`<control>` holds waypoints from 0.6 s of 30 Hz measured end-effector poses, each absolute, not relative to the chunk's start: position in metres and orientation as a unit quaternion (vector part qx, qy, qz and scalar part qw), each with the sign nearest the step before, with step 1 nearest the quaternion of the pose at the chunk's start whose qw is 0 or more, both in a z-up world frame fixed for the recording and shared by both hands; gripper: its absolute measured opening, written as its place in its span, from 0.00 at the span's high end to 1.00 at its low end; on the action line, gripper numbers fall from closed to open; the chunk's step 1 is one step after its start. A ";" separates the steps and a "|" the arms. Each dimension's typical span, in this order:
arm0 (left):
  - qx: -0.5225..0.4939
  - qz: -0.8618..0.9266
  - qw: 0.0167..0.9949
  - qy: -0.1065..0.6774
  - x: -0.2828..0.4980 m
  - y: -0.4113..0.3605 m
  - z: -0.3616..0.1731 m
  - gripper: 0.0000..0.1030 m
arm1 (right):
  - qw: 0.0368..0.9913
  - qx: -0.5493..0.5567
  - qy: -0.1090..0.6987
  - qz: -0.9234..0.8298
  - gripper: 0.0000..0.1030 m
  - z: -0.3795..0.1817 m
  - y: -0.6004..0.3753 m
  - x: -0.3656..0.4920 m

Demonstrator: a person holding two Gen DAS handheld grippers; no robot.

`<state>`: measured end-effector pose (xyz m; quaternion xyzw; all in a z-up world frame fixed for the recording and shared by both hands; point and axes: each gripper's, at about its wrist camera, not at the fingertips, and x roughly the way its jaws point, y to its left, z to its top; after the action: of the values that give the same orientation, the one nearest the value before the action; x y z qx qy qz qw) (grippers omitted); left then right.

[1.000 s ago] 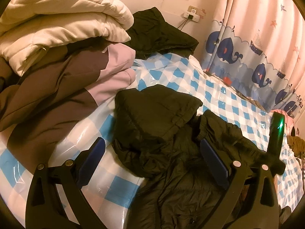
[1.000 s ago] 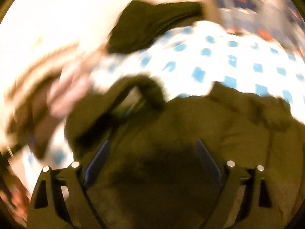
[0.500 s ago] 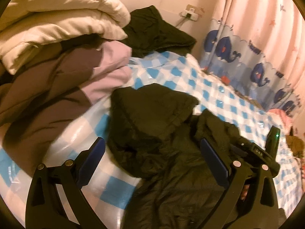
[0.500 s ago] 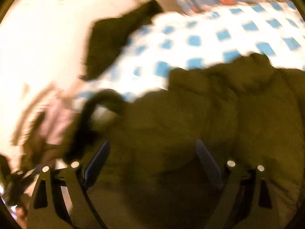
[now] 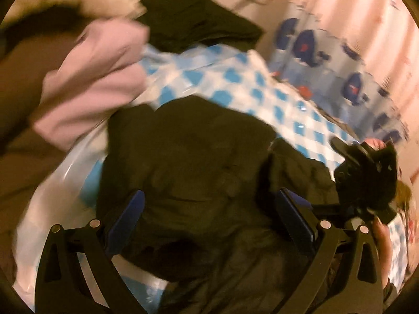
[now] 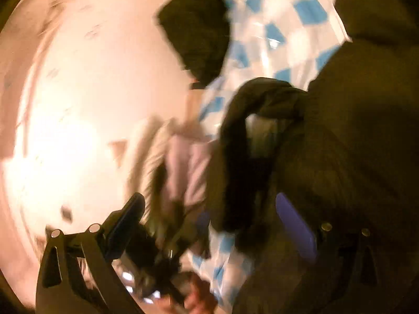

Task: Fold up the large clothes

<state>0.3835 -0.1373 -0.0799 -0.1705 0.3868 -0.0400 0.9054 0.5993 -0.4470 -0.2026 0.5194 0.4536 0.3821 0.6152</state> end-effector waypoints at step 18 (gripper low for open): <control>0.517 -0.083 0.813 0.256 0.421 -0.347 -0.079 0.06 | 0.770 0.412 0.442 0.204 0.07 -0.195 -0.612 0.483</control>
<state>0.4213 -0.3473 -0.0787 0.5173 0.2556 -0.0828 0.8125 0.4826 -0.6116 -0.1946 0.4115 0.4424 0.2039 0.7703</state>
